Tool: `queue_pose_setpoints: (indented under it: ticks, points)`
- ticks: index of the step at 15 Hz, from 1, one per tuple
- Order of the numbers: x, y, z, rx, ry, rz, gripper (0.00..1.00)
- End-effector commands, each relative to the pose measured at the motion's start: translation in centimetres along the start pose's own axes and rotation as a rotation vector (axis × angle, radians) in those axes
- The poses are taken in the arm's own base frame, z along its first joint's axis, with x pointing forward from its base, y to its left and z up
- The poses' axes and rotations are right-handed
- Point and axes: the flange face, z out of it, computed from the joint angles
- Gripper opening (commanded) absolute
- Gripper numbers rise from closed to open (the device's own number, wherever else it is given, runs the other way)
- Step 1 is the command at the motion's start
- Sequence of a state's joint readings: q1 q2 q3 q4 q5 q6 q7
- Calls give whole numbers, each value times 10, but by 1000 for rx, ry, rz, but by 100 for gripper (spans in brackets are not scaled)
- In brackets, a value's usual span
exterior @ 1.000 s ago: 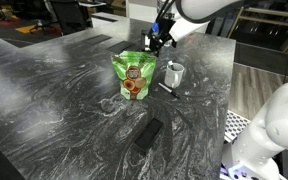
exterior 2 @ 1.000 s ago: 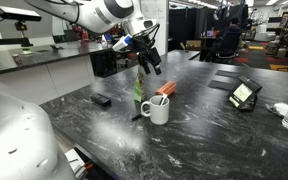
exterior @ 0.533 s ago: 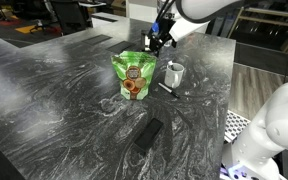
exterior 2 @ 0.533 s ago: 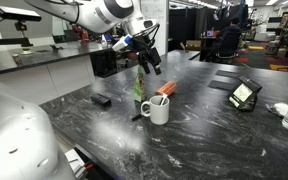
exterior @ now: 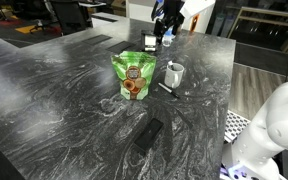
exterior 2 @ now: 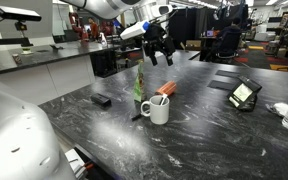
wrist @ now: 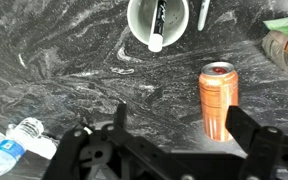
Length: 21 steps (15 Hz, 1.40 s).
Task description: Move the green park
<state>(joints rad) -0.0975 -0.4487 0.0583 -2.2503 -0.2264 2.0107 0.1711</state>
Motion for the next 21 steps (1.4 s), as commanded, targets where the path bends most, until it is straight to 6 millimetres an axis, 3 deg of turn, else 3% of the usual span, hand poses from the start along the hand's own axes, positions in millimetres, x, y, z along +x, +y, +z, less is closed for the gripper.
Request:
queue_pose_setpoints:
  ticks: [1,7,11,15,21]
  points:
    - [17,-7,-2,135,-20,-141,100]
    - [2,-61,-17,315,-35,-413,100]
    - [-5,-84,-25,363,-25,-629,100]
    - [-6,-97,-16,384,15,-847,100]
    - [-10,-122,15,378,19,-1127,100]
